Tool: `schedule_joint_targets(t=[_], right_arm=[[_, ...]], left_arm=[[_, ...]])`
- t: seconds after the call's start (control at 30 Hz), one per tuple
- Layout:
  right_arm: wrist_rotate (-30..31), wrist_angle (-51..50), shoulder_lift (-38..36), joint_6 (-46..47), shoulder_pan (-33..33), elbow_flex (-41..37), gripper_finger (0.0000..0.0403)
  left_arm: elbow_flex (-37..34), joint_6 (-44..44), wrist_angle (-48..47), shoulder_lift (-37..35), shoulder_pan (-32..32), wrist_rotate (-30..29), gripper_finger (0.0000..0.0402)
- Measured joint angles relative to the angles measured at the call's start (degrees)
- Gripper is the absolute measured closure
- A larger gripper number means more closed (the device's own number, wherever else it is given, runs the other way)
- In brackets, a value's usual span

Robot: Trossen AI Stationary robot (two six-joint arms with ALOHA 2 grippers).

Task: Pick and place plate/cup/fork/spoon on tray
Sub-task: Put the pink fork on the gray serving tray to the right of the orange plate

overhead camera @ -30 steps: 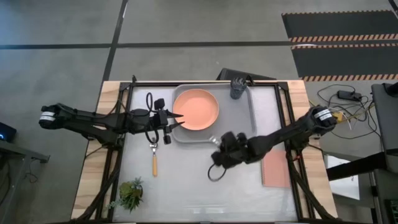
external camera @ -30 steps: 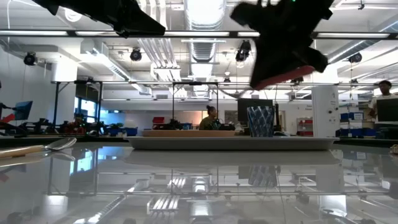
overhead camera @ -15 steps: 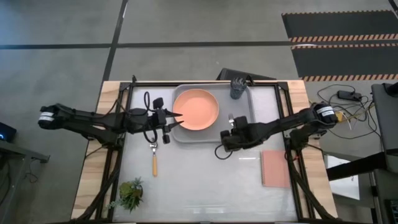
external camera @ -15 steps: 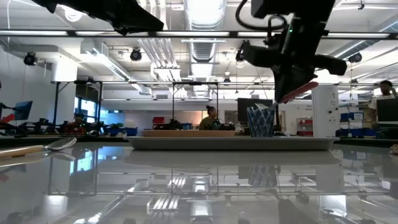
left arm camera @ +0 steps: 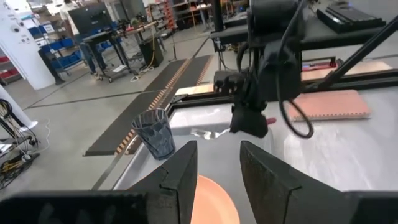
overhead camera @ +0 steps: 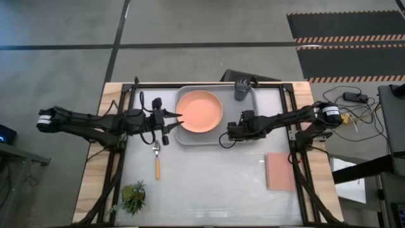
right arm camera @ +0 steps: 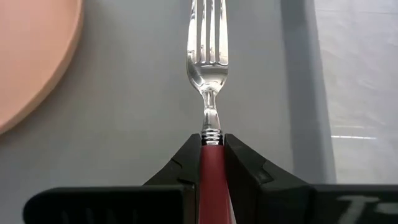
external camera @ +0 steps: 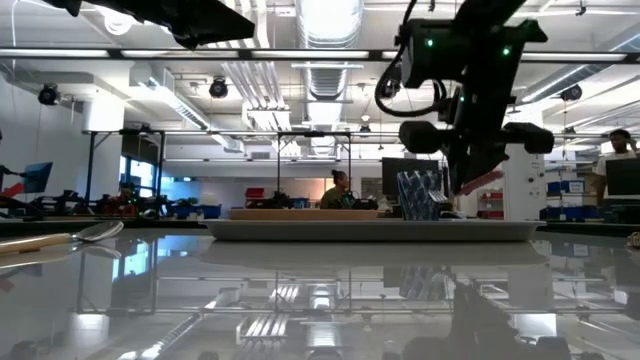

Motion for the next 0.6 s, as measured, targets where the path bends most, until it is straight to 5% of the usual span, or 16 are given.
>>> schedule_joint_targets(t=[0.6], right_arm=[[3.1, 11.7, 4.4, -8.4, -6.4, -5.2, 0.0364]], left_arm=[[0.0, 0.0, -1.4, -2.2, 0.0, 0.0, 0.0297]])
